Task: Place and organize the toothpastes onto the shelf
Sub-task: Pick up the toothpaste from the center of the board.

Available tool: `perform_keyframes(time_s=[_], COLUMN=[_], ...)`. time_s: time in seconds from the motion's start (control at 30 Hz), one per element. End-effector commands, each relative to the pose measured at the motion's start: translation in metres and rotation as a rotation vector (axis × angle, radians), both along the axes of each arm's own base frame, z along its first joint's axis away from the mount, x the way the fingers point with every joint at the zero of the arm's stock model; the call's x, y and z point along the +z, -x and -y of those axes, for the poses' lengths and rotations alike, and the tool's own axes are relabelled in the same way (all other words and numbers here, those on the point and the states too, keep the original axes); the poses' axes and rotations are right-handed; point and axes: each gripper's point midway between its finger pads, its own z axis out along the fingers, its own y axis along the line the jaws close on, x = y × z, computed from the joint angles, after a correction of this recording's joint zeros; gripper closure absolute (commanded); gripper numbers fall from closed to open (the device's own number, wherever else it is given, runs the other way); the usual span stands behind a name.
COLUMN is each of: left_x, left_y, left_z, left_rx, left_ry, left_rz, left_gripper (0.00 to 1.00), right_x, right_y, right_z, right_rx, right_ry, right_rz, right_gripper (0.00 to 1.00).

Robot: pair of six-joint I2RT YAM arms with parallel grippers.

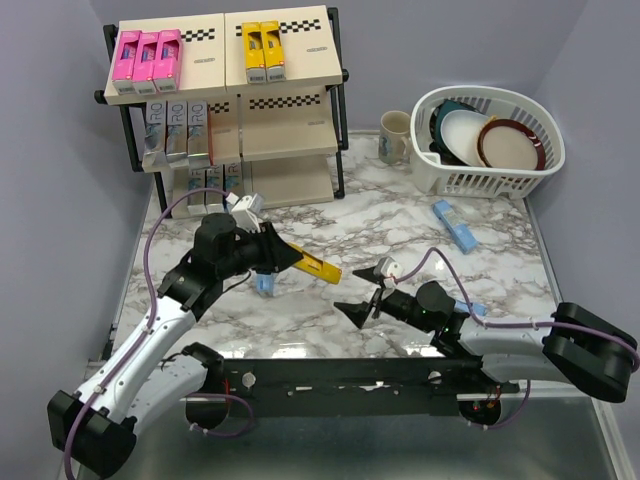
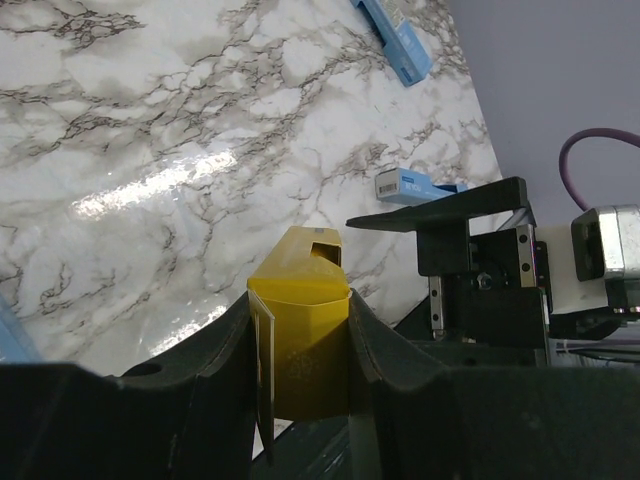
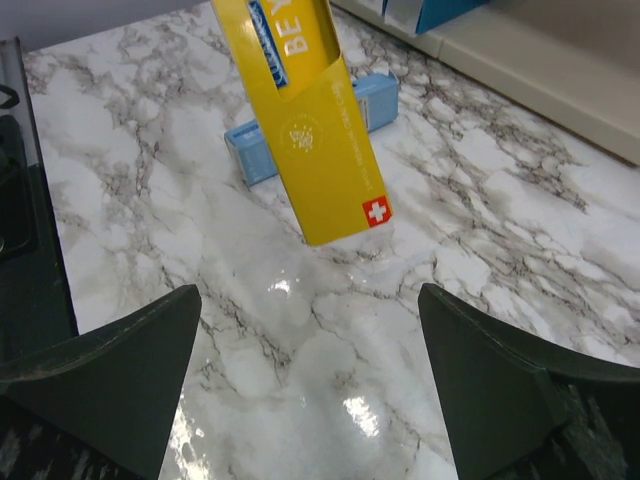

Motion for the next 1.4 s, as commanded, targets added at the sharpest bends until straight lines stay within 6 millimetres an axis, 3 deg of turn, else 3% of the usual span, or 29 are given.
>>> perform_keyframes(time_s=[0.0,0.5,1.03,1.17,1.37], left_x=[0.018,0.034,0.044,0.051,0.061], left_y=[0.008,0.017,0.031,0.032,0.033], left_z=[0.007,0.008,0.015,0.017,0.018], left_rx=[-0.048,-0.065,-0.158,-0.183,-0.196], left_ry=[0.121,0.272,0.329,0.347,0.36], left_rz=[0.005,-0.034,-0.074,-0.066,-0.061], left_gripper=[0.71,0.71,0.71,0.71,0.71], right_x=[0.045,0.057,0.085,0.082,0.078], right_y=[-0.011,-0.015,0.007,0.01,0.013], right_z=[-0.009,-0.019,-0.013,-0.015,-0.018], right_rx=[-0.03,-0.007,0.083,0.104,0.134], right_ry=[-0.102,-0.101,-0.14,-0.119,-0.103], right_rz=[0.143,0.22,0.283,0.281,0.277], right_gripper=[0.01,0.03,0.23,0.32,0.33])
